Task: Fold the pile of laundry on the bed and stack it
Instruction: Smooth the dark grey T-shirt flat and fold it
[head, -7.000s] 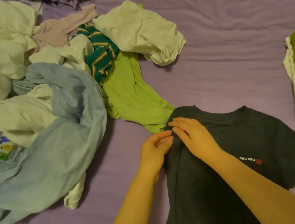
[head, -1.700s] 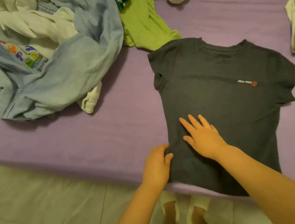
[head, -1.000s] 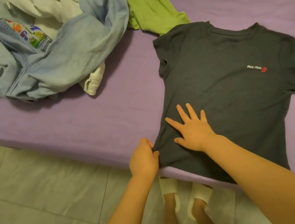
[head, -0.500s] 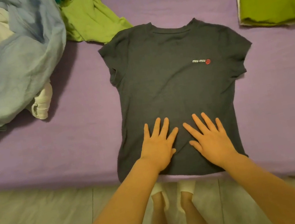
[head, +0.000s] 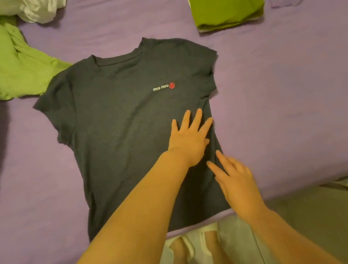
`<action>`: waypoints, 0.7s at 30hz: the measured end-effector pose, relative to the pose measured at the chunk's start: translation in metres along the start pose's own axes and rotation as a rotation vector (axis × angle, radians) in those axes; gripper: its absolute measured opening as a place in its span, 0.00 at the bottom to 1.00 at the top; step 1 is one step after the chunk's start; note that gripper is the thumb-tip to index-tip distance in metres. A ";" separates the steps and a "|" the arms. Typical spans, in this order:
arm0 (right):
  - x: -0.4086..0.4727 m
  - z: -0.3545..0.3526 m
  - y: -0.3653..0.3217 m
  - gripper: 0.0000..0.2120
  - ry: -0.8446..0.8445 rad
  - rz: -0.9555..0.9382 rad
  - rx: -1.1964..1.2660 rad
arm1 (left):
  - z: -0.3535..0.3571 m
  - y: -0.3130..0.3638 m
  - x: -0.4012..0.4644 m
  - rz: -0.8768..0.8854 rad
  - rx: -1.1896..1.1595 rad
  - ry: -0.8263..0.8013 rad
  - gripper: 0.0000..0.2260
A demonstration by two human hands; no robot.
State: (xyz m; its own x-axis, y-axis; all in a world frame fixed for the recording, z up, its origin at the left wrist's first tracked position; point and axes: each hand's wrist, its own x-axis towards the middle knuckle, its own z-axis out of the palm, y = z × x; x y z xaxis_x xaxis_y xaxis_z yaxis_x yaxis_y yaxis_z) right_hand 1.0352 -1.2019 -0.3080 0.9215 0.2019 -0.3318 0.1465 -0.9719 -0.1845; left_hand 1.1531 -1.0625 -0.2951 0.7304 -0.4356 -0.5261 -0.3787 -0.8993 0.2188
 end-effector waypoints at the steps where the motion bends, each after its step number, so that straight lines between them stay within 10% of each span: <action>1: 0.000 0.001 0.002 0.32 0.020 -0.002 0.021 | -0.004 0.002 0.011 0.001 0.009 0.002 0.26; 13: 0.006 0.008 0.003 0.22 0.161 0.198 0.356 | -0.016 0.022 0.062 -0.177 -0.027 0.228 0.28; 21: 0.004 -0.004 0.010 0.09 0.113 0.343 0.410 | -0.035 0.033 0.090 -0.556 -0.492 0.428 0.22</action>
State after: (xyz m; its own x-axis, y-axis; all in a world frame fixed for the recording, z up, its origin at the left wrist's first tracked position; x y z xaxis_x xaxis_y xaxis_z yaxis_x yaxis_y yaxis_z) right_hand 1.0423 -1.2113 -0.3073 0.9279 -0.1545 -0.3392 -0.3007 -0.8481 -0.4362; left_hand 1.2264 -1.1327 -0.3069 0.9259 0.1854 -0.3291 0.3156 -0.8584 0.4044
